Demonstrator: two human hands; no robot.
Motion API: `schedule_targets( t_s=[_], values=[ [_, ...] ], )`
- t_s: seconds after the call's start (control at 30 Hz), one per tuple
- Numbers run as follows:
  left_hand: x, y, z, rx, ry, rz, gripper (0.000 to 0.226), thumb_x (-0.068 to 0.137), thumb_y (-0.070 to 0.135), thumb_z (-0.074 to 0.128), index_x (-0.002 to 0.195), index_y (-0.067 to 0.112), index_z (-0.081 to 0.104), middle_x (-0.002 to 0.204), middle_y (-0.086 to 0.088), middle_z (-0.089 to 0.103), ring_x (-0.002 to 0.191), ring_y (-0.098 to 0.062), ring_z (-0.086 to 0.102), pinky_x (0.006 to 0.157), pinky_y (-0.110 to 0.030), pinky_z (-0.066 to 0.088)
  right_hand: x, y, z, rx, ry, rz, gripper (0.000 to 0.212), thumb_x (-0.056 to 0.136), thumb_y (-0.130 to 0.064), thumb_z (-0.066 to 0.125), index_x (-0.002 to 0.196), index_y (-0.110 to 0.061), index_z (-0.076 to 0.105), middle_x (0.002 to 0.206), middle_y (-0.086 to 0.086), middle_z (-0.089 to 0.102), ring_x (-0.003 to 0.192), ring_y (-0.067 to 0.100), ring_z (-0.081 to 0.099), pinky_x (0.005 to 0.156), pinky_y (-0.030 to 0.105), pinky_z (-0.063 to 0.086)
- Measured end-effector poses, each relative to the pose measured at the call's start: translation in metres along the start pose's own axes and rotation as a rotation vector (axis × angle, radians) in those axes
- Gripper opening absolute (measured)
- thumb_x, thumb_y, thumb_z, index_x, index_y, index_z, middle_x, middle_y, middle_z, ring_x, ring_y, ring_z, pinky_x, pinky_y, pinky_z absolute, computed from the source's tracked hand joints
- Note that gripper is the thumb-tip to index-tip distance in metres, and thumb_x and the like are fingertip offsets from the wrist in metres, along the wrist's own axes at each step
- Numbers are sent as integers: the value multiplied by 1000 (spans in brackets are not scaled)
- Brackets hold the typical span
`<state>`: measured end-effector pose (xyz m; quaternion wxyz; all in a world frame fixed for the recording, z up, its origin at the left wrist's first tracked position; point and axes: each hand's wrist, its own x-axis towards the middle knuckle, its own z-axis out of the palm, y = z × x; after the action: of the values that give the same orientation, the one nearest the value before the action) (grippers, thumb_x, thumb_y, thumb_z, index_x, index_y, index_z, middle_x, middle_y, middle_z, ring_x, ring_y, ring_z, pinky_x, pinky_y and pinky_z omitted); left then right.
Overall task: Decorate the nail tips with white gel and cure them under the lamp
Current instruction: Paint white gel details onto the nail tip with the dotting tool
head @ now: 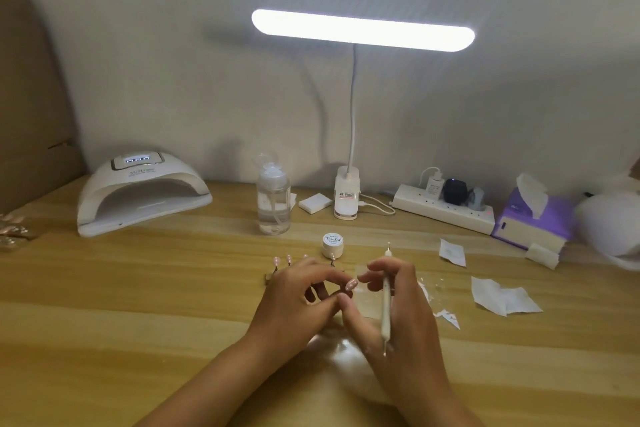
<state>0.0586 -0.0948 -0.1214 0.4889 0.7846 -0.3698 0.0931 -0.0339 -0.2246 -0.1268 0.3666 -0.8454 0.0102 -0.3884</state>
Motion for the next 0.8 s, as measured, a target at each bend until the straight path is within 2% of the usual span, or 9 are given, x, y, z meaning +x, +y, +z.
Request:
schedule_targets(
  t_s=[0.07, 0.17, 0.27, 0.37, 0.53, 0.63, 0.7, 0.77, 0.8],
  values=[
    [0, 1, 0, 19, 14, 21, 37, 73, 4, 76, 89, 37, 75, 83, 19, 68, 70, -5, 60, 67, -11, 45, 1, -2, 1, -21, -2, -39, 47, 80, -36, 75, 114, -33, 43, 98, -24, 58, 95, 6, 59, 77, 17, 46],
    [1, 2, 0, 11, 38, 44, 24, 72, 14, 72, 87, 32, 76, 80, 17, 67, 69, -8, 59, 61, -18, 45, 1, -1, 2, -28, 15, -79, 48, 81, -34, 74, 112, -41, 38, 97, -26, 59, 94, 6, 60, 77, 16, 46],
    [0, 2, 0, 19, 35, 76, 22, 74, 10, 76, 89, 27, 77, 83, 15, 70, 70, -9, 61, 63, -19, 46, 1, 1, 2, -27, 23, -92, 50, 82, -31, 72, 111, -48, 35, 100, -27, 59, 94, 7, 61, 77, 15, 46],
    [-1, 5, 0, 30, 38, 127, 21, 75, 10, 76, 90, 24, 76, 84, 17, 70, 69, -6, 59, 64, -12, 42, 1, 5, 2, -20, 26, -100, 50, 82, -28, 74, 110, -47, 37, 97, -25, 60, 94, 7, 61, 79, 11, 43],
    [-2, 8, 1, 161, 46, 206, 14, 79, 24, 70, 93, 25, 71, 85, 19, 66, 71, 0, 55, 66, -12, 42, 2, 10, 2, -44, 25, -132, 65, 80, -12, 82, 111, -47, 36, 94, -24, 60, 94, 5, 61, 81, 8, 42],
    [-4, 6, 3, 303, 46, 216, 27, 79, 32, 73, 105, 30, 65, 95, 19, 62, 82, 2, 52, 74, -11, 39, 2, 12, 2, -45, 35, -149, 64, 79, -10, 82, 111, -43, 38, 95, -26, 58, 94, 3, 61, 80, 10, 44],
    [-1, 3, -2, 418, 61, 199, 42, 78, 45, 65, 117, 31, 57, 106, 16, 57, 92, 0, 47, 83, -18, 41, 3, 14, -1, -37, 48, -163, 62, 78, -8, 81, 112, -40, 40, 95, -25, 57, 94, 3, 61, 80, 13, 45],
    [4, -4, -14, 525, 83, 92, 60, 71, 58, 60, 124, 31, 49, 115, 14, 48, 102, -7, 43, 88, -26, 38, 4, 15, -4, -31, 65, -162, 59, 79, -9, 80, 112, -39, 40, 96, -24, 56, 93, 4, 61, 78, 16, 45],
    [7, -10, -21, 562, 71, -20, 68, 68, 63, 60, 127, 33, 44, 120, 14, 43, 108, -9, 40, 90, -27, 33, 5, 16, -5, -33, 71, -157, 56, 80, -11, 78, 111, -38, 40, 95, -23, 56, 93, 4, 61, 78, 20, 46]
  ],
)
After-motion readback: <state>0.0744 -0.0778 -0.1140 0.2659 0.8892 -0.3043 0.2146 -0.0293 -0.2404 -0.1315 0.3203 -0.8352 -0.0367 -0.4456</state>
